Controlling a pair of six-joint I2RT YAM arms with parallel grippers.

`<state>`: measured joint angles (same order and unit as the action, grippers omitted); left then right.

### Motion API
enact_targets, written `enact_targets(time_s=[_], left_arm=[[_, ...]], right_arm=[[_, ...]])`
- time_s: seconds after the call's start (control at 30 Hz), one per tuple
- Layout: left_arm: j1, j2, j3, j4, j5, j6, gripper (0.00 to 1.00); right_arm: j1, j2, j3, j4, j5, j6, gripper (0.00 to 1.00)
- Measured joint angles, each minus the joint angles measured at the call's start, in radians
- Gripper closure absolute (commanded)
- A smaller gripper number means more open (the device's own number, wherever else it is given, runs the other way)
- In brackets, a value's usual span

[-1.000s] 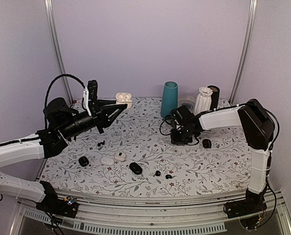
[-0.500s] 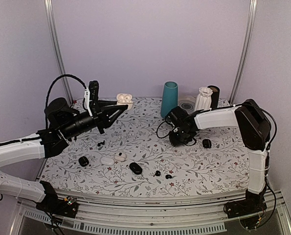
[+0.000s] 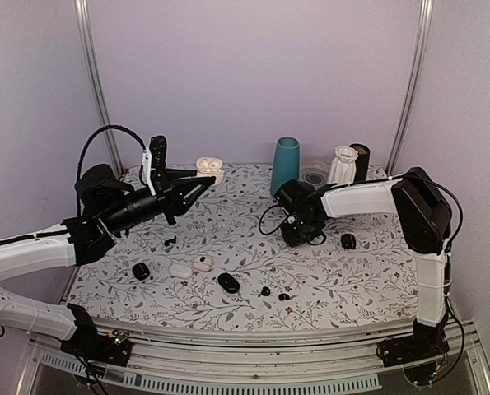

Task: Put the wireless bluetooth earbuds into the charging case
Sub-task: Pick up the right earbud from the center of the board.

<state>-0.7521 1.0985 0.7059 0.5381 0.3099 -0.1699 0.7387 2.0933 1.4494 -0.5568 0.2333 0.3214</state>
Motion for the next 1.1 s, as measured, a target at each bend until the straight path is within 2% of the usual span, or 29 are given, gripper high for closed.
enact_targets(time_s=[0.13,0.17,0.27,0.8,1.1], left_arm=[[0.0,0.0,0.0,0.0,0.0,0.0,1.0],[0.0,0.0,0.0,0.0,0.0,0.0,1.0],[0.0,0.0,0.0,0.0,0.0,0.0,1.0],[0.001,0.0,0.0,-0.001,0.0,0.0,1.0],[0.002,-0.001,0.0,-0.001,0.0,0.0,1.0]], right_arm=[[0.001,0.013,0.02,-0.011,0.001,-0.002,0.82],[0.001,0.016,0.026,-0.013,0.001,-0.002,0.77],[0.001,0.026,0.039,-0.017,-0.003,-0.006,0.72],[-0.029,0.041,0.064,-0.024,-0.094,-0.004,0.72],[-0.04,0.043,0.066,-0.024,-0.127,-0.005,0.77]])
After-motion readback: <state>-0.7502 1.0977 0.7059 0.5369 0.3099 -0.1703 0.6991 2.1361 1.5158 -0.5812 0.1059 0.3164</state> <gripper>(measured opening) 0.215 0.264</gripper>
